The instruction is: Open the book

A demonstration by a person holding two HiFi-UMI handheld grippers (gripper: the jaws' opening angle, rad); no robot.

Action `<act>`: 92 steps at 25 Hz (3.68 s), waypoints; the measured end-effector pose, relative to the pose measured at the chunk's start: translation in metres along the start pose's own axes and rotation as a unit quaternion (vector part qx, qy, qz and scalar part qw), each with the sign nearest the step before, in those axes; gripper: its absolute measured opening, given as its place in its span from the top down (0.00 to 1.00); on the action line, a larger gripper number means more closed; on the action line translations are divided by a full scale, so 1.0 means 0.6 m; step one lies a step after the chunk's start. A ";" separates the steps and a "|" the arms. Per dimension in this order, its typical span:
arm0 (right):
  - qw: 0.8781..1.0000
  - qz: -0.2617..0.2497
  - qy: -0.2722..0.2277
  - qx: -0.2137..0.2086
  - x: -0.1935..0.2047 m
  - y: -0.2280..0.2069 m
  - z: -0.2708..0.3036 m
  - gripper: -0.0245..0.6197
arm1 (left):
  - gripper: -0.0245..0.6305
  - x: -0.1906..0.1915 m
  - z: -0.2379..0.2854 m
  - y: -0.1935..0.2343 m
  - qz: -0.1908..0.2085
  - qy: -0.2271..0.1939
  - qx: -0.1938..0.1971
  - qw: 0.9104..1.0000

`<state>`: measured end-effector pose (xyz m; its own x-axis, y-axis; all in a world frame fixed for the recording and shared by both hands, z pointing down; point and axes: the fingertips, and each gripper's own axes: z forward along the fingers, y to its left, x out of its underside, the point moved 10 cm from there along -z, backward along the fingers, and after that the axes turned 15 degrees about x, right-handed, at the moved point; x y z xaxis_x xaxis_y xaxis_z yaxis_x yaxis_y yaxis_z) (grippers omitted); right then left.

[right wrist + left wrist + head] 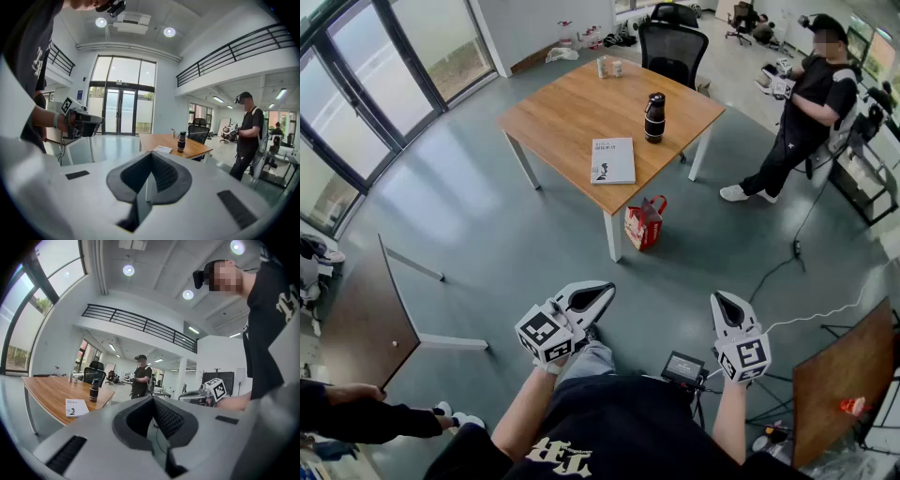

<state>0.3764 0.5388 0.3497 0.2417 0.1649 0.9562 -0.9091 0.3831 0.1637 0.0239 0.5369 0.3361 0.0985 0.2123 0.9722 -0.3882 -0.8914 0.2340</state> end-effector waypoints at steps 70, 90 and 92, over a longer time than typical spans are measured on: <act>0.983 -0.088 0.047 -0.152 -0.087 -0.145 0.717 0.98 | 0.95 -0.100 0.216 0.590 -0.048 0.055 -0.063 0.995; 0.969 -0.143 0.056 -0.192 -0.099 -0.160 0.733 0.98 | 0.95 -0.050 0.222 0.615 -0.061 0.022 -0.098 0.993; 0.970 -0.135 0.062 -0.195 -0.098 -0.161 0.741 0.98 | 0.95 -0.045 0.217 0.624 -0.061 0.024 -0.099 0.993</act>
<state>0.2989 0.0882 0.3856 0.5134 0.1089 0.8512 -0.6159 0.7375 0.2771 -0.0048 0.1453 0.3964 0.1143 0.3359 0.9350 -0.5495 -0.7627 0.3411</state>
